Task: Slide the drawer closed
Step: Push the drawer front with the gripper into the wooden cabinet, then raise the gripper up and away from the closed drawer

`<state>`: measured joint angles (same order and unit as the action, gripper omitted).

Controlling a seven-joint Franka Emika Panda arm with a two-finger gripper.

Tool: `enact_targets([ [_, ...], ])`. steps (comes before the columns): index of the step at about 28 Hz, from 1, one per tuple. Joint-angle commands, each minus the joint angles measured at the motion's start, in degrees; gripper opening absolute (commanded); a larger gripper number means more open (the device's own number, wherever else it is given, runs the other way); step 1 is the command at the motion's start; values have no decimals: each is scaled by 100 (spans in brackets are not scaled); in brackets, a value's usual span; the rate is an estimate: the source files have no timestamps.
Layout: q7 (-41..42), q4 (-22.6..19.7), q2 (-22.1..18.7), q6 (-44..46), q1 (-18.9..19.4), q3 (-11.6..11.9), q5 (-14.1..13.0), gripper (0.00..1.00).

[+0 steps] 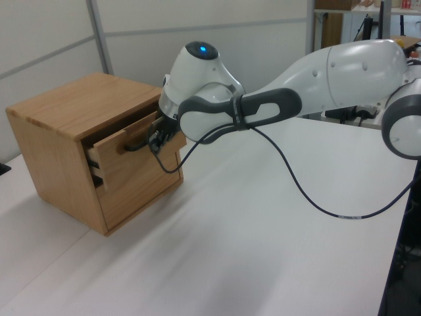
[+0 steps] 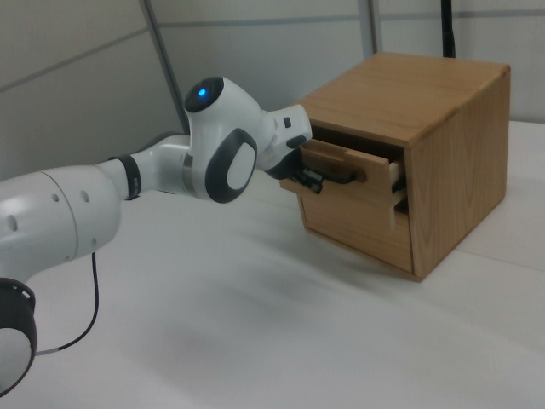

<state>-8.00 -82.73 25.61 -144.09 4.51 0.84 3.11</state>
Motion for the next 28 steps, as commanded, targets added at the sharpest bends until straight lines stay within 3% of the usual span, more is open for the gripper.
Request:
enact_targets([
  [1, -70, 143, 269, -971, -64, 74, 49, 0],
  [7, -35, 125, 357, -1675, -161, 74, 49, 0],
  [15, -8, 82, 357, -1728, -170, 74, 58, 0],
  [19, 44, -146, 261, -1649, -161, 74, 75, 0],
  [22, 71, -516, -11, -1176, -161, 74, 75, 0],
  [28, 395, -551, -416, 695, -152, 74, 84, 0],
])
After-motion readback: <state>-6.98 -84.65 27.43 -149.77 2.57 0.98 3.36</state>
